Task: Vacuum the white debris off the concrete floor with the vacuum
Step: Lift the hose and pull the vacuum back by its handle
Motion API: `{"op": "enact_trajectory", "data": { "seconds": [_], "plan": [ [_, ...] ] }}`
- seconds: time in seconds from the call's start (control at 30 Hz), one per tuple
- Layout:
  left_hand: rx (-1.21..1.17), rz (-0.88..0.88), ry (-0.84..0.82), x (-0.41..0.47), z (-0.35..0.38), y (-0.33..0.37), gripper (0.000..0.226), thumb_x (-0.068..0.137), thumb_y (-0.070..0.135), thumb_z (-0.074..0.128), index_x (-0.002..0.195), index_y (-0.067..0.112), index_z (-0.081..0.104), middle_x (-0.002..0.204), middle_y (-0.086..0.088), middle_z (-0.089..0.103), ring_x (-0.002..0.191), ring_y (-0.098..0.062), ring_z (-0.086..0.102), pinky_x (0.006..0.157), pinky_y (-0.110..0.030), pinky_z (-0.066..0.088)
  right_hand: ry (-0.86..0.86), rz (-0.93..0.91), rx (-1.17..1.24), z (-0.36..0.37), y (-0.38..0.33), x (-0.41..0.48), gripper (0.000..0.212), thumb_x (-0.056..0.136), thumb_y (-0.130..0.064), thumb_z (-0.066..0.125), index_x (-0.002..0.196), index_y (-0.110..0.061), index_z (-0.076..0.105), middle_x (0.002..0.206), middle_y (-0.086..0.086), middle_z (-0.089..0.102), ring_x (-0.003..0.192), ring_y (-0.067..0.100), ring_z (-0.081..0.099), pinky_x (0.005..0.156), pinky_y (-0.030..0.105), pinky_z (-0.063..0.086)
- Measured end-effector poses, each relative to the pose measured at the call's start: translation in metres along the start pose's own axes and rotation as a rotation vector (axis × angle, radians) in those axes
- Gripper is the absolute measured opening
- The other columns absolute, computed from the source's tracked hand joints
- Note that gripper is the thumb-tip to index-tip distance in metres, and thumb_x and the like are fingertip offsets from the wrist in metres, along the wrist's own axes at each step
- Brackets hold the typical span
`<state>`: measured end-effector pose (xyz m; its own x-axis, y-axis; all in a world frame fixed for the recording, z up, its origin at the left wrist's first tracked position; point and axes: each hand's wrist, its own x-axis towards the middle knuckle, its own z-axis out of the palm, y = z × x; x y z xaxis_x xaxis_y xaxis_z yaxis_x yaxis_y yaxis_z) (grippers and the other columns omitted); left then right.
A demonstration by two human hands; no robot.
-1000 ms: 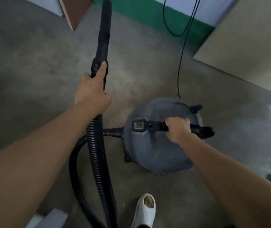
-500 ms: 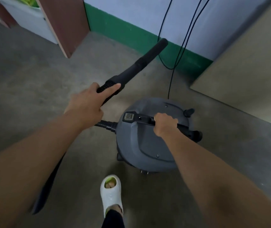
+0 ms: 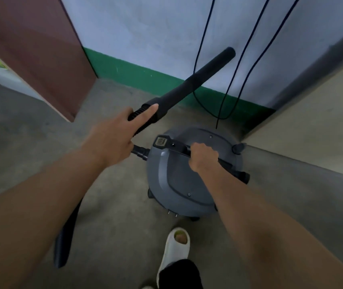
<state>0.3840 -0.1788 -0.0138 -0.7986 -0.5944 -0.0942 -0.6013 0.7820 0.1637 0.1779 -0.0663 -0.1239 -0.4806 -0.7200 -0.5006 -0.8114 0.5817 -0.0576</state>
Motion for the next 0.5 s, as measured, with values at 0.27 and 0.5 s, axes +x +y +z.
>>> {"op": "enact_trajectory", "data": {
  "seconds": [0.27, 0.5],
  "plan": [
    [0.143, 0.148, -0.042, 0.118, -0.017, -0.025, 0.105, 0.078, 0.006, 0.063, 0.143, 0.047, -0.009, 0.105, -0.009, 0.047, 0.066, -0.015, 0.034, 0.047, -0.026, 0.029, -0.018, -0.025, 0.068, -0.059, -0.006, 0.094, 0.015, 0.093, -0.012, 0.057, 0.105, -0.014, 0.049, 0.083, 0.002, 0.048, 0.089, 0.028, 0.057, 0.084, 0.042, 0.045],
    [0.136, 0.292, -0.087, 0.186, -0.005, -0.045, 0.113, 0.079, 0.011, 0.061, 0.135, 0.055, -0.026, 0.108, -0.006, 0.044, 0.071, -0.015, 0.035, 0.043, -0.023, 0.027, -0.073, -0.102, 0.048, -0.091, 0.002, 0.144, 0.049, 0.091, -0.017, 0.060, 0.133, -0.009, 0.037, 0.125, 0.013, 0.050, 0.114, 0.034, 0.050, 0.089, 0.042, 0.040]
  ]
}}
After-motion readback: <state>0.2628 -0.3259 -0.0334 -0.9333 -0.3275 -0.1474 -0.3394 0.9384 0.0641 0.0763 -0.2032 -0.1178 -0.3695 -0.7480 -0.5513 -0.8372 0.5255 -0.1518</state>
